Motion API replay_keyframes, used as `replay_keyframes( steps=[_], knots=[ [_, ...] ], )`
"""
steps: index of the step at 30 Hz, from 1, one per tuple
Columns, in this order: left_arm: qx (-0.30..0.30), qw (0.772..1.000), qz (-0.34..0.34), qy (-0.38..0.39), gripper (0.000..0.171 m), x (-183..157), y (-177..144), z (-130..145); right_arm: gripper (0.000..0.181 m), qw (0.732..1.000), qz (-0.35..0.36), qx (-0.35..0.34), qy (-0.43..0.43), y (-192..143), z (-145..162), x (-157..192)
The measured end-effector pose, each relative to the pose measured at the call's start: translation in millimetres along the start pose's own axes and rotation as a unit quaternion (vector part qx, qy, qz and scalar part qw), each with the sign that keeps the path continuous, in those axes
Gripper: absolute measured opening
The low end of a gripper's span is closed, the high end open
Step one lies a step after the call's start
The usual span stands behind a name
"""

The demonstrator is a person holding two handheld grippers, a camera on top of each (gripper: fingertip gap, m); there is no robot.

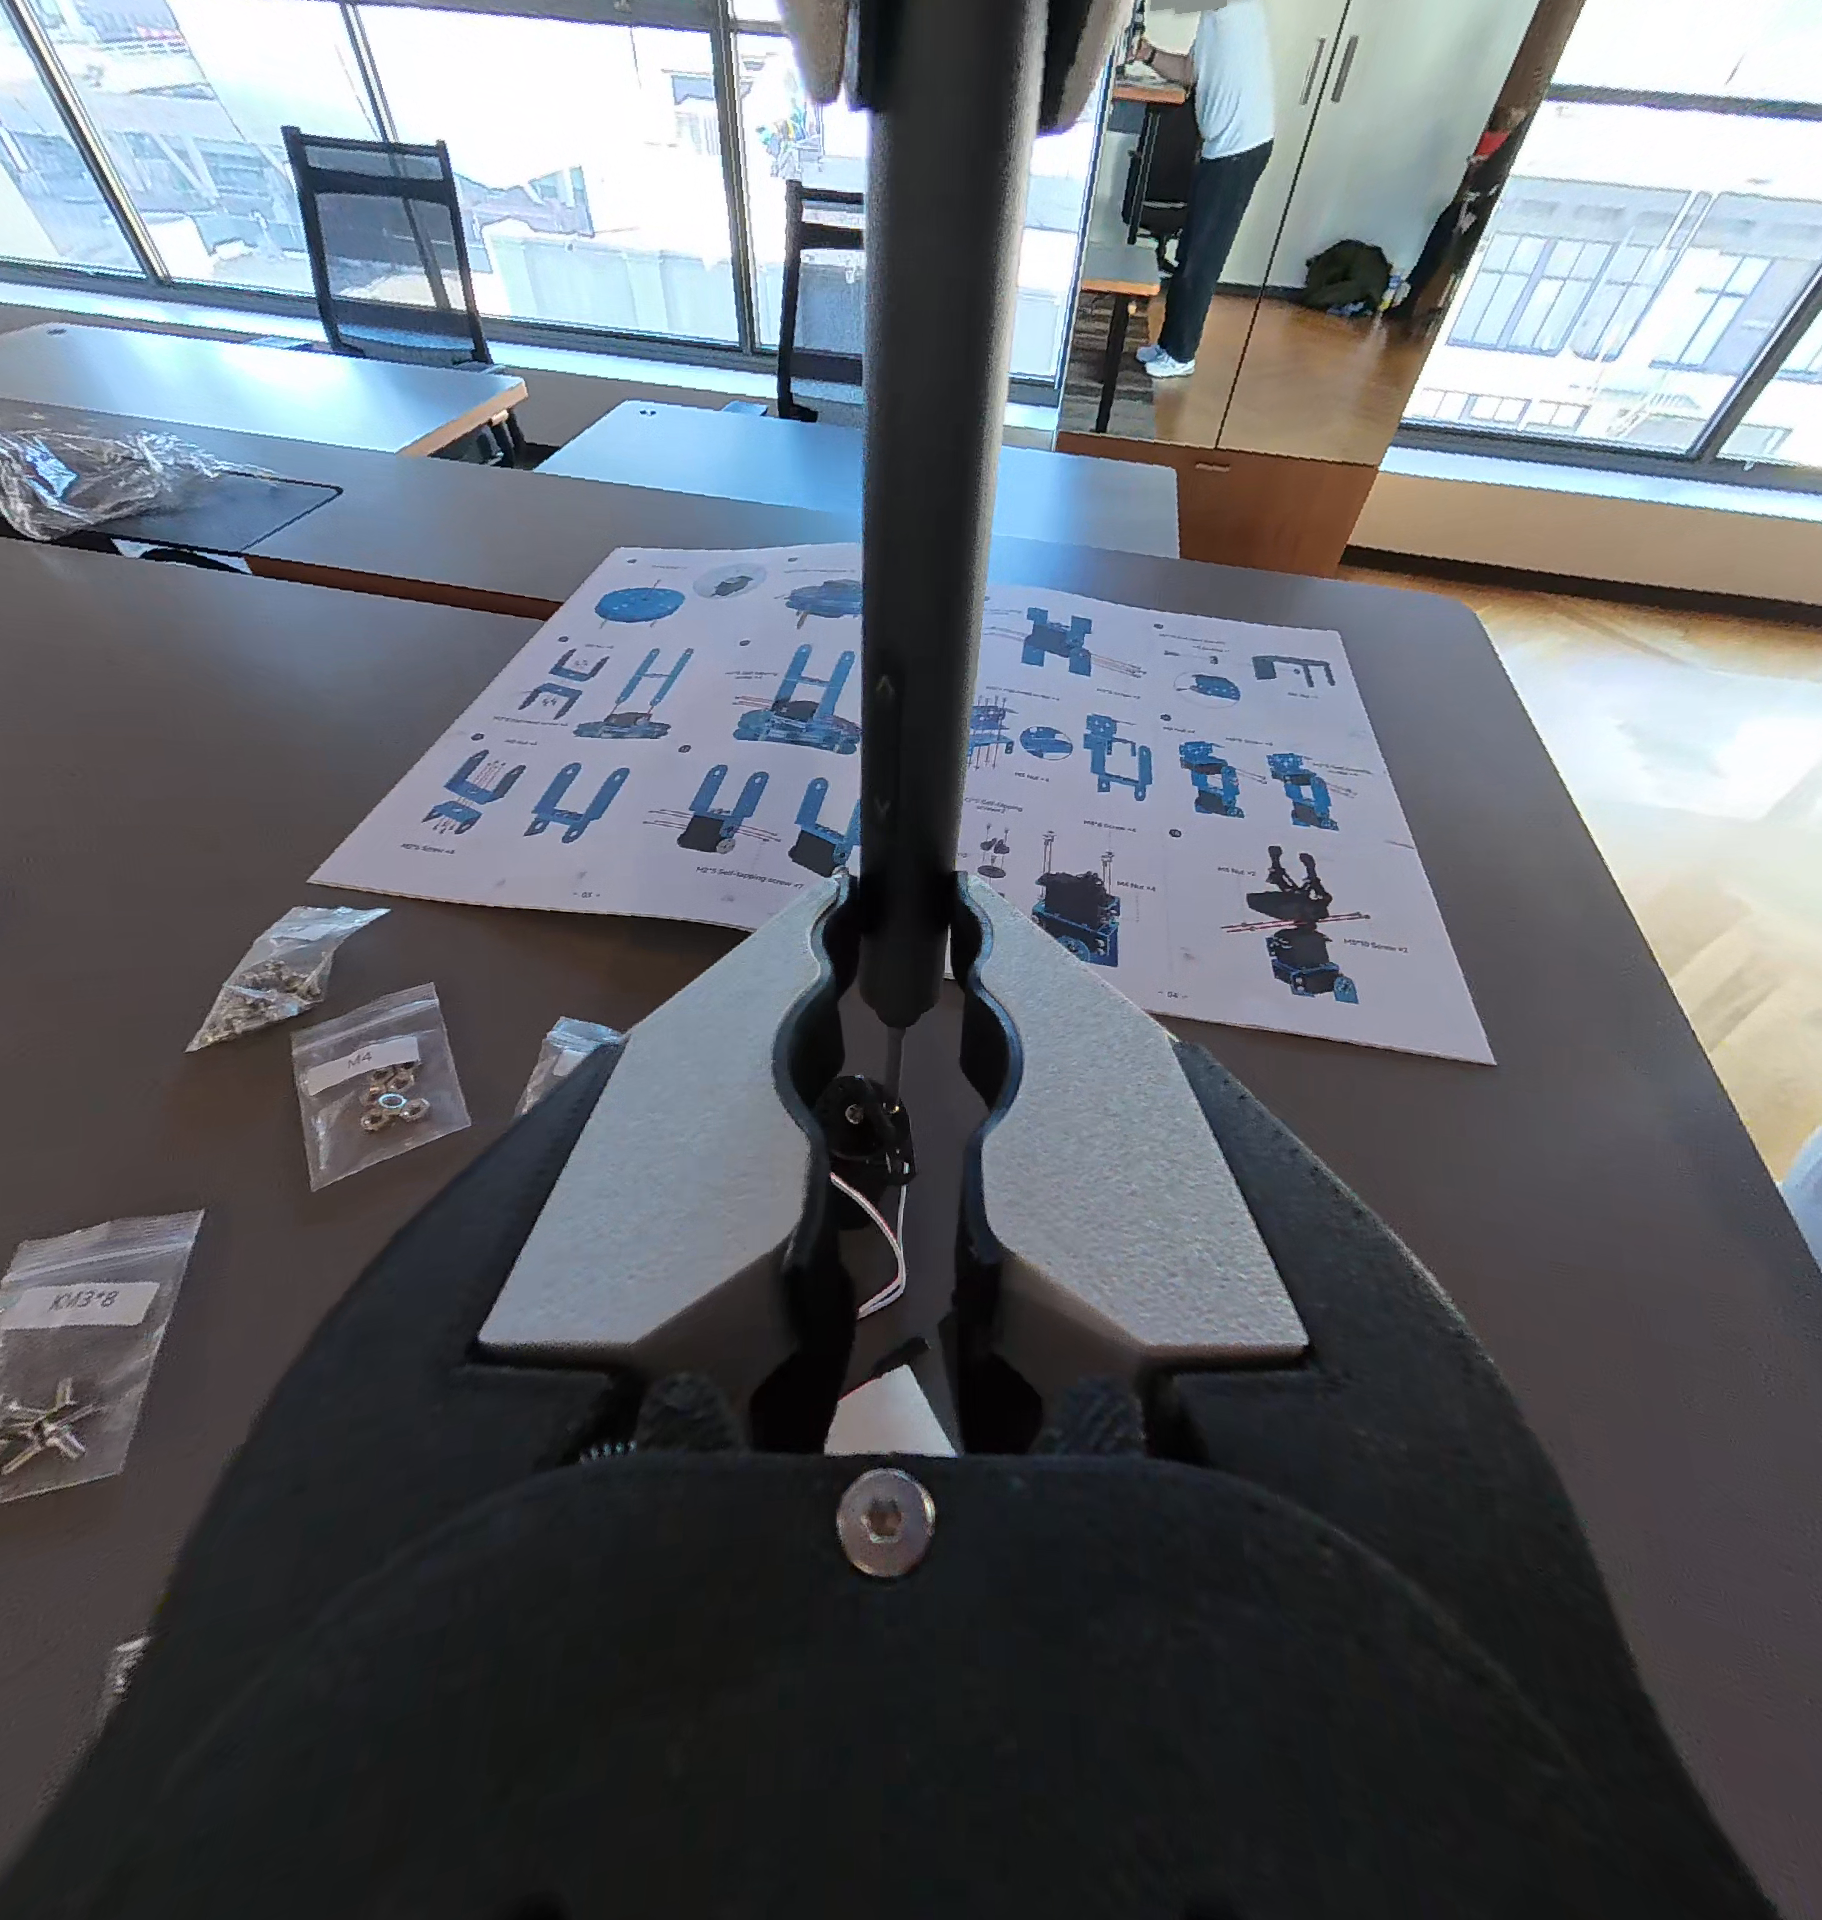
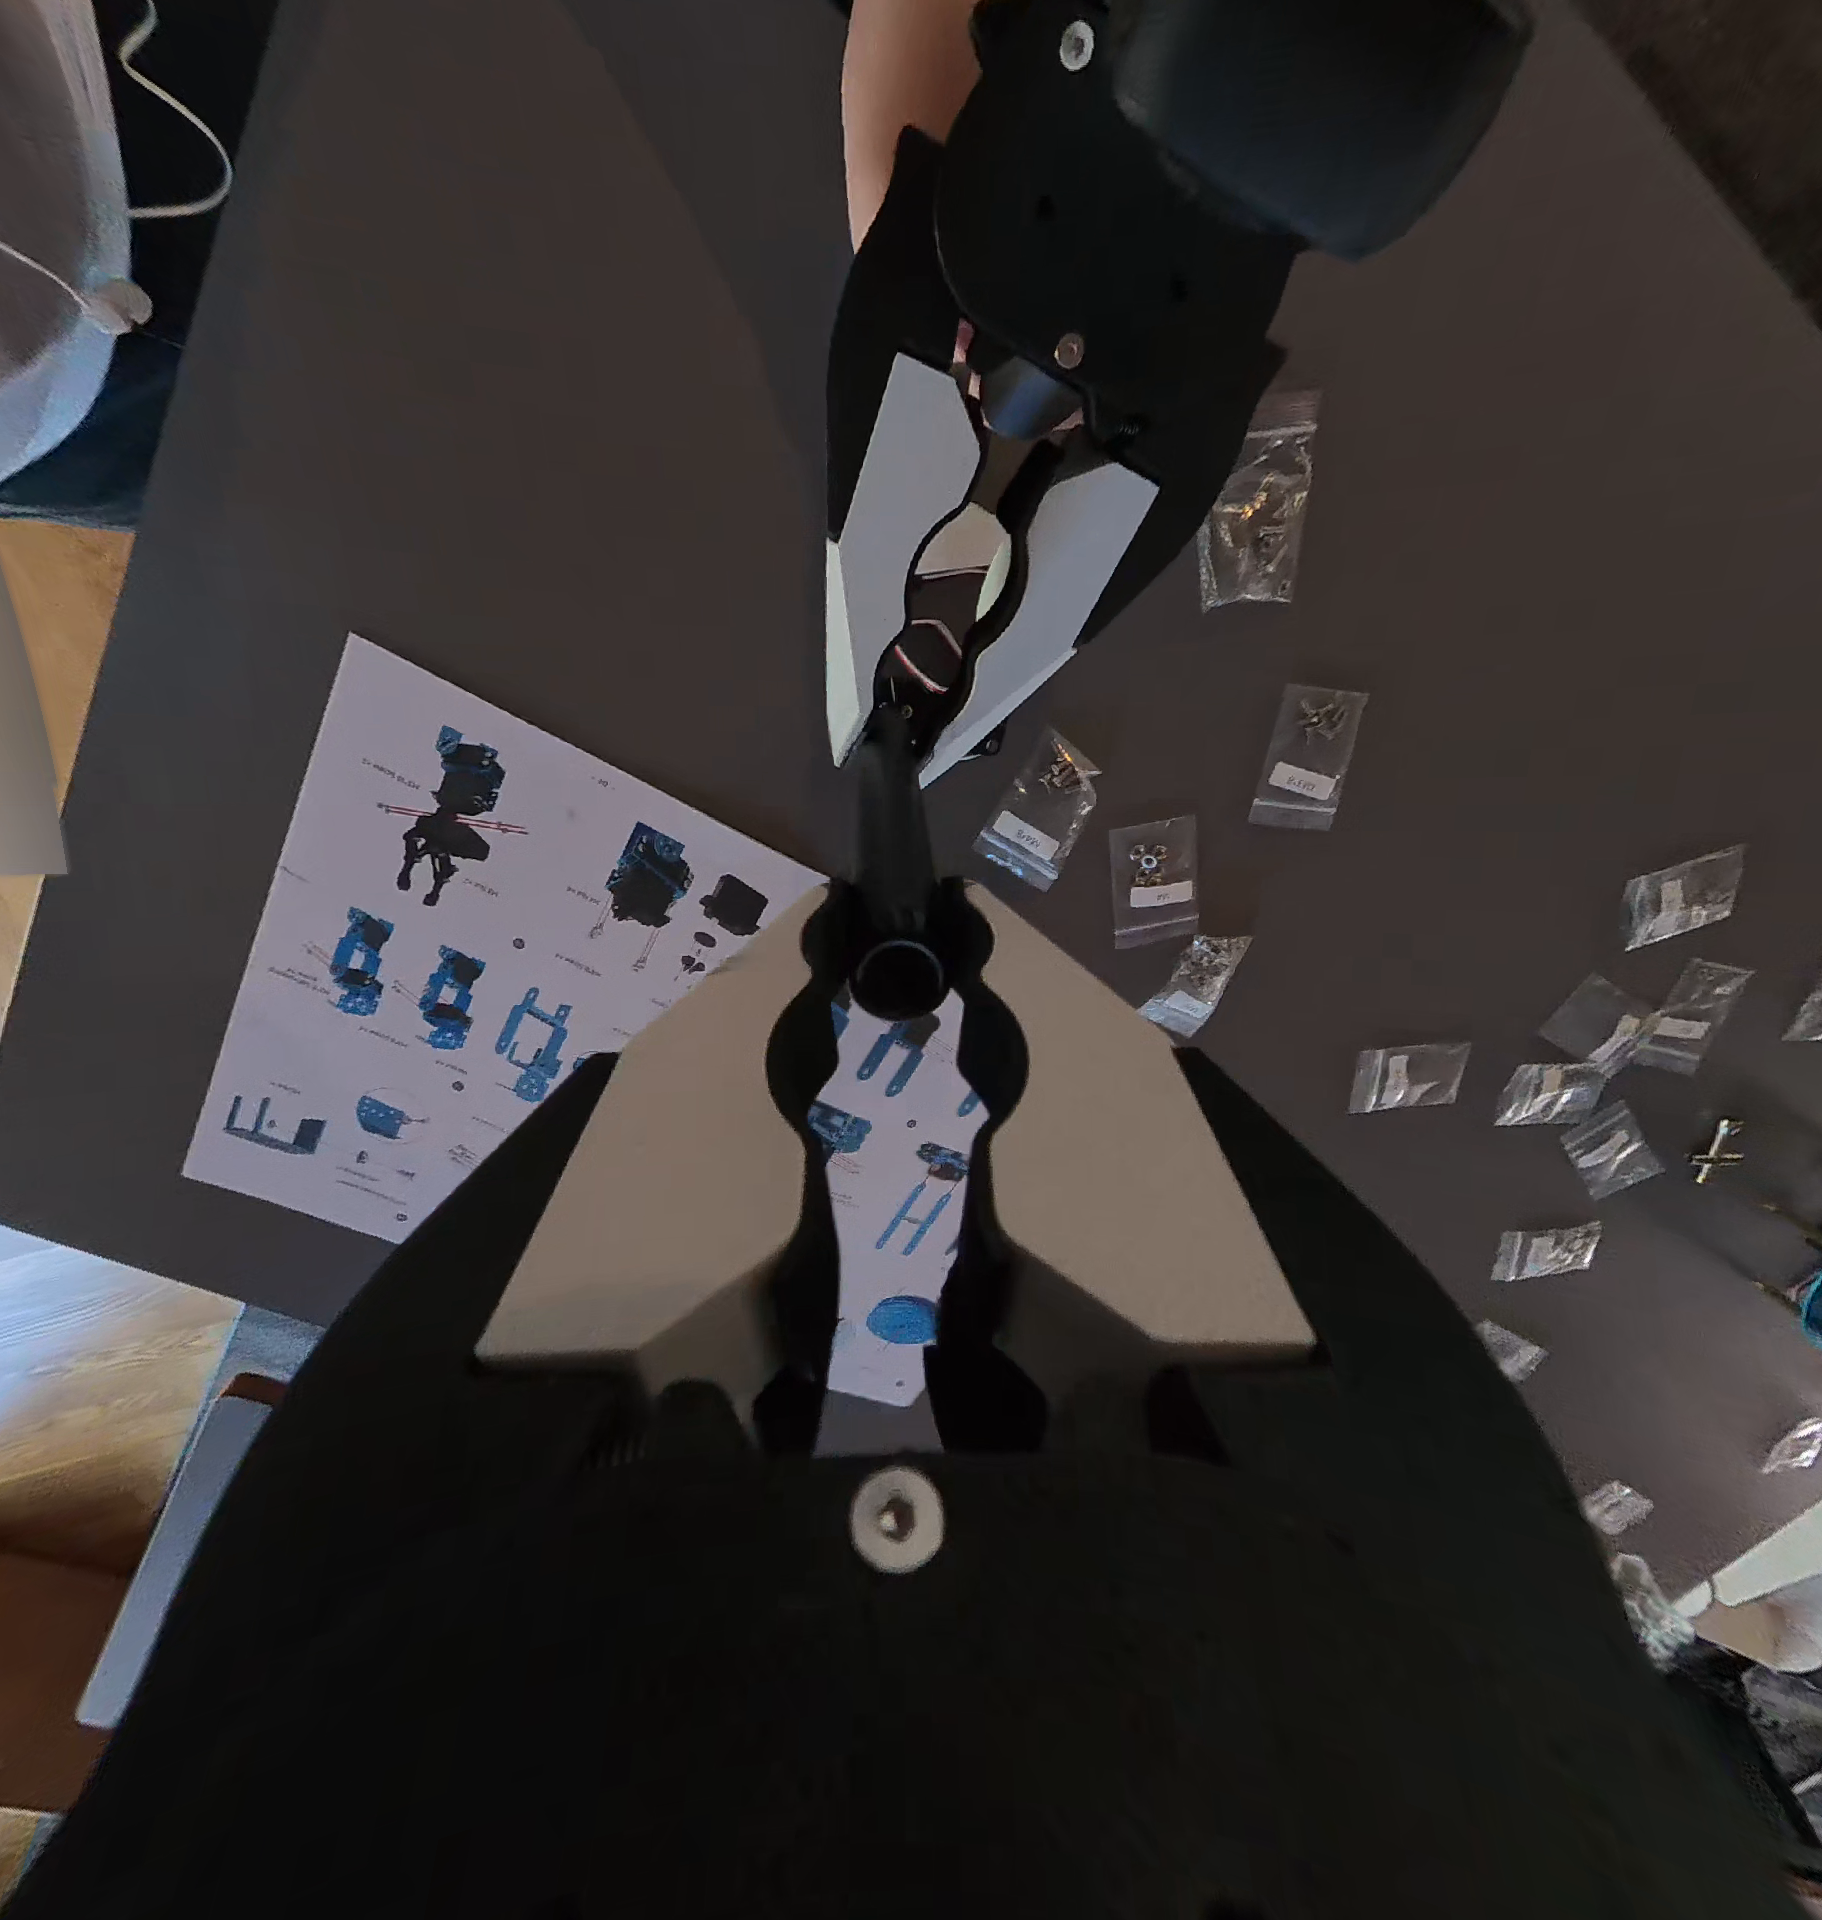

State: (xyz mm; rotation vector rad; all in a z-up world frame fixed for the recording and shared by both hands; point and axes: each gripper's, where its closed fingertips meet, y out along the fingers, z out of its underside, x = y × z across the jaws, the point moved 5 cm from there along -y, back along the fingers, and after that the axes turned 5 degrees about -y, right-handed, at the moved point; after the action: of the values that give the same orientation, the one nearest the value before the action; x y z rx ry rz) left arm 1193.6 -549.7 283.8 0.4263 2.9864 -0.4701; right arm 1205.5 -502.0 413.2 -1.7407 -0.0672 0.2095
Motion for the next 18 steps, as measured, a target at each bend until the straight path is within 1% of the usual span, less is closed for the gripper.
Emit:
replay_keyframes(
  steps=[3,6,8,12,15,18],
  knots=[
    [-0.008,1.0,-0.002,-0.01,0.015,3,-2,1,0.016,1.0,0.009,0.009,0.001,0,3,-1],
    [-0.007,0.999,0.026,-0.037,0.019,6,-9,6,0.016,1.0,0.009,0.006,0.005,1,4,-2],
    [0.017,0.999,0.028,-0.036,0.026,12,-15,17,0.016,1.0,0.012,0.023,0.002,1,5,-3],
    [0.073,0.996,0.019,-0.039,0.029,23,-19,40,0.016,0.998,0.004,0.054,-0.005,1,3,-4],
    [0.088,0.996,-0.01,-0.014,0.027,27,-16,46,0.016,0.998,-0.002,0.065,-0.01,2,-3,-6],
    [0.091,0.995,-0.024,0.018,0.019,27,-11,49,0.016,0.997,-0.006,0.077,-0.014,3,-9,-7]
  ],
)
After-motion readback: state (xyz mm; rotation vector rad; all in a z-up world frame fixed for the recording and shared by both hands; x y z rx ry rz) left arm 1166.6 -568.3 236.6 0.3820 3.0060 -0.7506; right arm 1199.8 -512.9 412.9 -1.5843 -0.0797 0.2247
